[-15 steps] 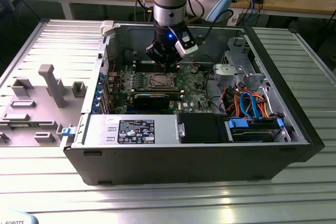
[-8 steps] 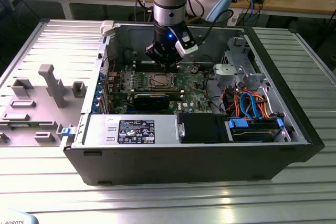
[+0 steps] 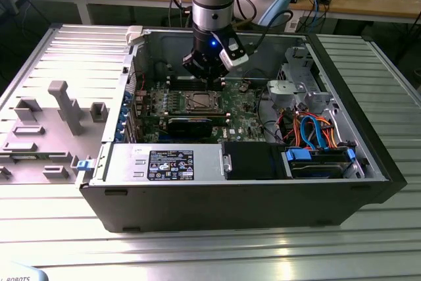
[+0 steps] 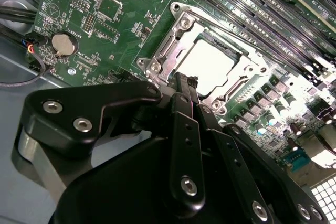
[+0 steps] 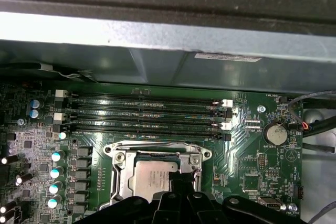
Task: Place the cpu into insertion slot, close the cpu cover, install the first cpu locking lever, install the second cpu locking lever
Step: 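Install the second cpu locking lever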
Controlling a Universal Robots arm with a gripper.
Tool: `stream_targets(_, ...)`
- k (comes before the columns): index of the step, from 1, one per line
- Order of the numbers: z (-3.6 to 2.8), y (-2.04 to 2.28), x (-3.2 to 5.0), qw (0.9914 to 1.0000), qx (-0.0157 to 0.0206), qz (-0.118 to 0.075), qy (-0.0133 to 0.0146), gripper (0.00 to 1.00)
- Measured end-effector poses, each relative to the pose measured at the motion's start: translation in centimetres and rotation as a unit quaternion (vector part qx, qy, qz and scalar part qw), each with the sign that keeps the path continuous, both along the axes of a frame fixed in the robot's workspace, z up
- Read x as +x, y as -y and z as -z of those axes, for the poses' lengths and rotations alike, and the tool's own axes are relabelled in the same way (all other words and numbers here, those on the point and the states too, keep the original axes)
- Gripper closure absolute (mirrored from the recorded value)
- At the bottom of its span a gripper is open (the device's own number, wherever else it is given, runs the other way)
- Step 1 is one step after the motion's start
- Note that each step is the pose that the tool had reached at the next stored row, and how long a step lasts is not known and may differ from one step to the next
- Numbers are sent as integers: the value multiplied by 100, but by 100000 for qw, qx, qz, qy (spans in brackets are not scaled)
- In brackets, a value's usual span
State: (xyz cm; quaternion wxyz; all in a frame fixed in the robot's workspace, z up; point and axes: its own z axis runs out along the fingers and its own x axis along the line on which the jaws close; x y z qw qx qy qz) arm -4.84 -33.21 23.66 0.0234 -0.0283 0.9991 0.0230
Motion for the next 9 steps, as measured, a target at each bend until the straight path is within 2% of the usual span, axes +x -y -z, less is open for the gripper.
stream_targets(9, -1, 19, 0, 100000, 0, -5, -2, 89)
